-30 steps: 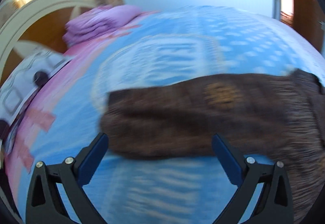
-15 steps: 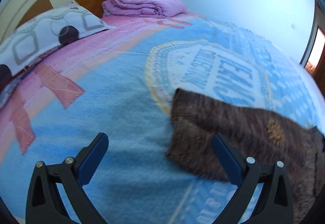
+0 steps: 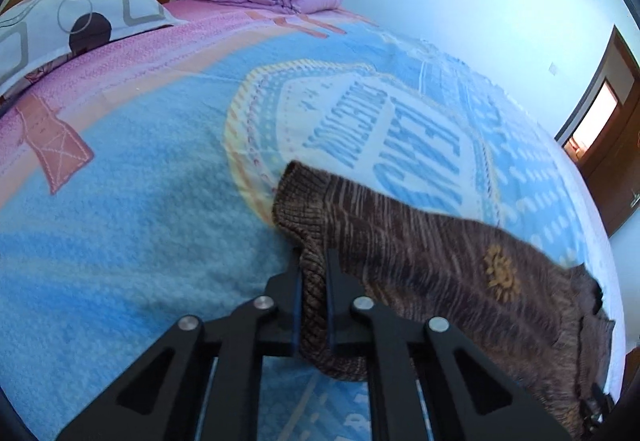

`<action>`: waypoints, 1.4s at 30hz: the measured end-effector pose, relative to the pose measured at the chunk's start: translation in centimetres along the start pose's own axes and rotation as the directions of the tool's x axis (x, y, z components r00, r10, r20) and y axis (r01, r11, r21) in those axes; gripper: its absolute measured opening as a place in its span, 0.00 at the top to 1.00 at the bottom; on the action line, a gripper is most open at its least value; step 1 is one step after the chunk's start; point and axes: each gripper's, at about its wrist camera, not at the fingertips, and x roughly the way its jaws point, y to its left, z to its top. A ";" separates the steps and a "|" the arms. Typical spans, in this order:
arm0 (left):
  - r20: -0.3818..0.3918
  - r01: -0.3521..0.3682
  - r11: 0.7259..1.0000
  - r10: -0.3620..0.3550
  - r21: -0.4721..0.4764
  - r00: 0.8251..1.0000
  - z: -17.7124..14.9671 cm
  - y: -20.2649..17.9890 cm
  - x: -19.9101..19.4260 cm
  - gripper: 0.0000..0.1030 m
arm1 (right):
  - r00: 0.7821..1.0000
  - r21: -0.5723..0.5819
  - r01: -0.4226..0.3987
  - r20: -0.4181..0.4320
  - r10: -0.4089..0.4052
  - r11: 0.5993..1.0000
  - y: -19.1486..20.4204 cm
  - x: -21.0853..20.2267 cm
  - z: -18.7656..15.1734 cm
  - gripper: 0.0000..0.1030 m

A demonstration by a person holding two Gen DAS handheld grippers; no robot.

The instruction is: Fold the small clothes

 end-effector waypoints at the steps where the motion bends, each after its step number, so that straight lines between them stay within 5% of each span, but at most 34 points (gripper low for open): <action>1: 0.008 0.010 1.000 -0.010 0.006 1.000 0.2 -0.2 -0.4 0.91 | 1.000 0.000 0.000 0.000 0.000 1.000 0.0 0.0 0.0 0.25; 13: 0.096 0.180 0.977 -0.191 0.115 0.977 2.7 -8.8 -7.3 0.92 | 1.000 0.001 0.000 0.001 0.000 1.000 0.1 0.0 -0.1 0.25; 27: 0.018 0.388 0.901 -0.398 0.192 0.917 -1.3 -21.5 -8.6 0.92 | 1.000 0.009 -0.003 0.008 0.003 1.000 -0.1 -0.2 0.2 0.25; 34: -0.069 0.427 0.875 -0.423 0.228 0.904 -6.4 -26.6 -5.8 0.92 | 1.000 0.011 0.003 0.013 -0.003 1.000 0.0 -0.2 0.1 0.25; 42: -0.158 0.378 0.846 -0.343 0.376 0.926 -12.8 -31.1 -3.2 0.89 | 1.000 0.020 -0.003 0.020 0.003 1.000 -0.3 -0.3 0.2 0.25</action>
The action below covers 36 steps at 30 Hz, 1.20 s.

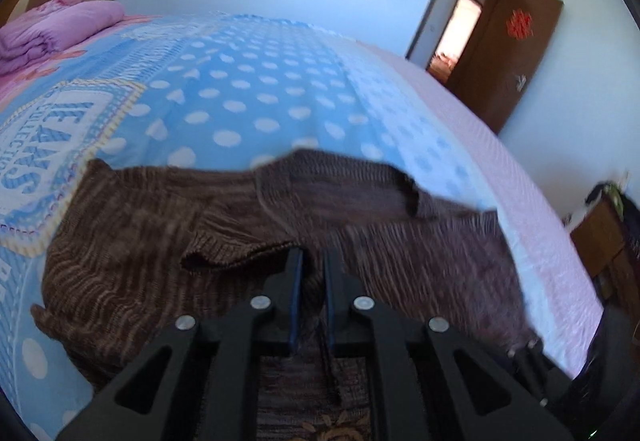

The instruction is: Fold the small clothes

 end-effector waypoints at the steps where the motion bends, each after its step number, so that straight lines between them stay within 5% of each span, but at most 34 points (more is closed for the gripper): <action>1: 0.004 -0.017 0.999 0.017 0.035 1.000 -0.5 -0.4 -0.4 0.84 | 1.000 0.004 -0.003 0.002 0.003 1.000 -0.1 0.0 0.0 0.25; 6: 0.126 -0.117 0.982 0.099 0.150 0.987 -2.5 0.4 -5.6 0.32 | 1.000 0.025 -0.026 0.012 0.025 0.999 -0.5 -0.1 0.0 0.25; 8: 0.187 -0.176 0.968 0.142 0.178 0.972 -3.4 2.1 -8.0 0.28 | 0.999 0.029 -0.029 0.014 0.029 0.999 -0.6 -0.1 -0.1 0.25; 10: 0.220 -0.305 0.933 0.262 0.193 0.940 -4.1 4.0 -8.7 0.23 | 1.000 0.027 -0.026 0.013 0.026 0.999 -0.5 -0.2 -0.2 0.25; 13: 0.169 -0.451 0.877 0.425 0.168 0.889 -5.1 8.3 -8.1 0.23 | 0.999 0.041 -0.023 0.024 0.022 0.999 -0.7 -0.6 -0.2 0.25; 18: 0.032 -0.412 0.904 0.411 0.110 0.911 -5.4 11.9 -6.2 0.23 | 0.994 0.210 -0.108 0.011 0.108 0.972 -1.6 -1.4 1.8 0.25; 20: 0.004 -0.421 0.898 0.424 0.126 0.906 -5.1 11.8 -5.5 0.22 | 0.996 0.154 -0.089 -0.002 0.090 0.984 0.0 -1.3 3.8 0.25; 23: -0.018 -0.447 0.890 0.451 0.091 0.893 -5.2 12.7 -5.1 0.07 | 0.999 -0.001 -0.031 -0.028 0.031 1.000 3.8 0.6 6.6 0.26; 27: -0.029 -0.437 0.898 0.439 0.049 0.898 -5.5 13.3 -4.8 0.05 | 0.998 -0.146 0.013 -0.060 -0.022 0.989 7.7 4.3 8.7 0.32; 29: -0.026 -0.440 0.897 0.441 0.048 0.897 -5.6 13.2 -4.8 0.05 | 0.993 -0.235 0.055 -0.088 -0.077 0.970 9.4 6.6 8.9 0.54; 30: -0.025 -0.440 0.897 0.442 0.046 0.897 -5.6 13.2 -4.7 0.04 | 0.992 -0.255 0.064 -0.093 -0.090 0.965 9.6 7.1 9.0 0.76; 34: -0.025 -0.436 0.899 0.437 0.037 0.899 -5.7 13.4 -4.8 0.04 | 0.996 -0.189 0.055 -0.056 -0.067 0.980 8.3 6.2 9.7 0.96; 36: -0.026 -0.438 0.898 0.439 0.037 0.898 -5.6 13.5 -4.7 0.03 | 0.999 -0.124 0.026 -0.040 -0.031 0.992 6.6 5.0 10.2 0.97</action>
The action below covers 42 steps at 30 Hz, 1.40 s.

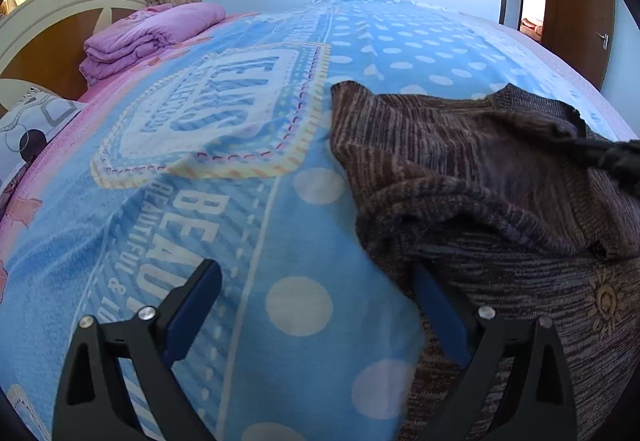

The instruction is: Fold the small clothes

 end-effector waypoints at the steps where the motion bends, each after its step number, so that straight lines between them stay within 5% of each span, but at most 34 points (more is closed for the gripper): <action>1: 0.000 -0.006 1.000 0.006 0.003 1.000 0.0 0.0 0.0 0.02 | 1.000 0.043 -0.028 0.002 0.028 0.999 -1.0 -0.4 0.1 0.97; 9: 0.018 -0.064 0.997 0.063 0.035 0.998 -0.1 -0.7 -0.1 0.00 | 1.000 0.311 -0.006 -0.019 0.013 0.950 -9.0 -0.1 -1.4 0.99; 11: 0.020 -0.068 0.997 0.067 0.037 0.998 -0.1 -0.7 -0.1 0.00 | 0.996 0.315 -0.080 -0.018 0.090 0.946 -8.8 -0.1 -2.2 0.82; 12: 0.022 -0.071 0.997 0.070 0.039 0.997 -0.1 -0.8 -0.2 0.00 | 0.995 0.292 -0.095 -0.014 0.104 0.952 -8.1 -0.3 -2.4 0.46; 13: 0.024 -0.071 0.997 0.070 0.038 0.997 -0.1 -0.8 -0.2 0.00 | 0.994 0.271 -0.105 0.005 0.108 0.957 -7.4 -0.7 -2.6 0.26; 14: 0.025 -0.072 0.997 0.071 0.038 0.997 -0.1 -0.7 -0.2 0.00 | 0.993 0.245 -0.116 0.041 0.109 0.963 -6.5 -1.1 -2.7 0.25; 20: 0.027 -0.080 0.996 0.079 0.042 0.997 -0.2 -0.8 -0.3 0.00 | 0.999 0.053 -0.040 0.017 0.039 0.998 -1.1 1.4 -1.0 0.27; 22: 0.026 -0.079 0.996 0.078 0.040 0.997 -0.1 -0.7 -0.3 0.00 | 0.998 0.009 0.054 -0.016 -0.053 0.999 -0.7 2.9 -0.2 0.69; 27: 0.022 -0.079 0.996 0.078 0.036 0.997 -0.1 -0.7 -0.2 0.00 | 0.994 0.346 0.111 -0.027 -0.109 0.932 -8.1 2.1 0.4 0.68; 31: 0.023 -0.071 0.997 0.070 0.029 0.997 -0.1 -0.6 -0.1 0.00 | 0.999 0.337 -0.031 -0.029 0.043 0.941 -8.5 0.2 -1.3 0.68; 33: 0.024 -0.069 0.997 0.069 0.026 0.997 -0.1 -0.6 -0.1 0.00 | 0.981 0.367 -0.162 -0.040 0.190 0.916 -7.9 -0.5 -2.6 0.68; 36: 0.025 -0.074 0.997 0.073 0.028 0.997 -0.1 -0.6 -0.1 0.00 | 0.953 0.367 -0.255 -0.058 0.296 0.895 -5.8 -0.9 -4.1 0.68; 38: 0.025 -0.076 0.997 0.075 0.028 0.997 -0.2 -0.6 -0.2 0.00 | 0.944 0.365 -0.276 -0.072 0.322 0.889 -4.3 -0.6 -4.6 0.68; 41: 0.026 -0.078 0.997 0.077 0.027 0.997 -0.2 -0.6 -0.2 0.00 | 0.965 0.325 -0.219 -0.067 0.253 0.920 -2.6 -0.2 -4.7 0.69; 42: 0.028 -0.083 0.996 0.082 0.024 0.996 -0.2 -0.5 -0.2 0.00 | 0.968 0.314 -0.212 -0.060 0.242 0.926 -2.3 -0.2 -4.7 0.89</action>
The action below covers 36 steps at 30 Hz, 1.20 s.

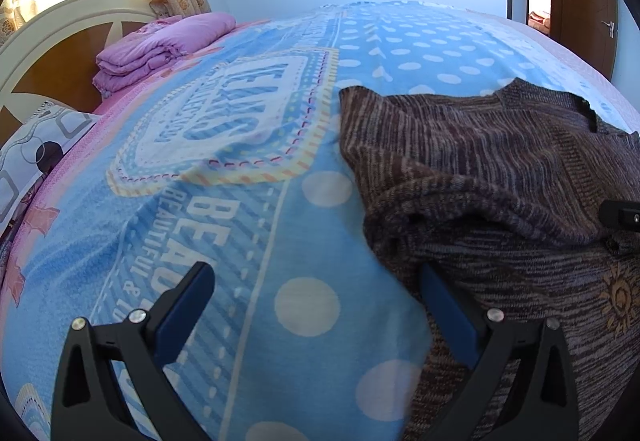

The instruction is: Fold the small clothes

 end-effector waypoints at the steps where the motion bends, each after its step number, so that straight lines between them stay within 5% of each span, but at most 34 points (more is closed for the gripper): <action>1: 0.001 -0.004 1.000 0.004 -0.002 1.000 0.0 0.0 0.0 0.00 | 1.000 -0.019 0.004 -0.006 -0.004 1.000 0.4 0.1 -0.1 0.98; 9: -0.020 -0.027 0.999 0.026 -0.039 0.999 -0.1 0.6 0.2 0.00 | 0.989 -0.104 0.080 0.134 -0.066 0.991 0.4 -5.1 0.4 0.98; 15: -0.037 -0.029 0.997 0.027 -0.077 0.999 -0.4 1.4 0.2 0.00 | 0.983 -0.103 0.168 0.096 -0.159 0.980 -2.1 -3.9 -1.2 0.98; 20: 0.010 0.033 0.994 -0.032 -0.108 0.999 -0.4 2.3 -0.8 0.00 | 0.987 -0.102 0.144 0.090 -0.135 0.984 -3.2 -3.1 -2.0 0.96; 21: 0.018 0.052 0.991 -0.050 -0.123 0.999 -0.2 2.6 -1.1 0.00 | 0.990 -0.089 0.122 0.085 -0.114 0.989 -3.4 -3.5 -1.8 0.89; 22: 0.039 0.039 0.987 -0.033 -0.158 0.999 0.1 3.2 -1.6 0.00 | 0.990 -0.085 0.113 0.093 -0.105 0.990 -3.5 -4.0 -1.6 0.71; 24: 0.090 0.040 0.985 -0.025 -0.167 0.996 1.0 3.7 -2.4 0.00 | 0.984 -0.083 0.120 0.141 -0.107 0.989 -3.7 -5.2 -0.8 0.59; 31: 0.055 0.042 0.997 -0.039 -0.060 0.998 3.1 0.6 -0.2 0.00 | 0.991 0.018 0.058 0.121 -0.060 0.998 -5.3 -2.1 5.3 0.59; 34: -0.005 0.019 1.000 -0.019 -0.005 1.000 2.3 -0.7 1.3 0.00 | 0.991 0.006 0.111 0.073 -0.111 0.994 -5.1 1.2 6.4 0.61; 35: -0.004 0.018 1.000 -0.018 -0.013 1.000 2.3 -0.5 1.2 0.00 | 0.992 -0.009 0.108 0.070 -0.107 0.994 -4.7 1.8 6.4 0.65; 36: -0.010 0.017 1.000 -0.017 -0.013 1.000 2.2 -0.5 1.3 0.00 | 0.989 -0.043 0.123 0.089 -0.119 0.991 -4.1 2.1 6.4 0.81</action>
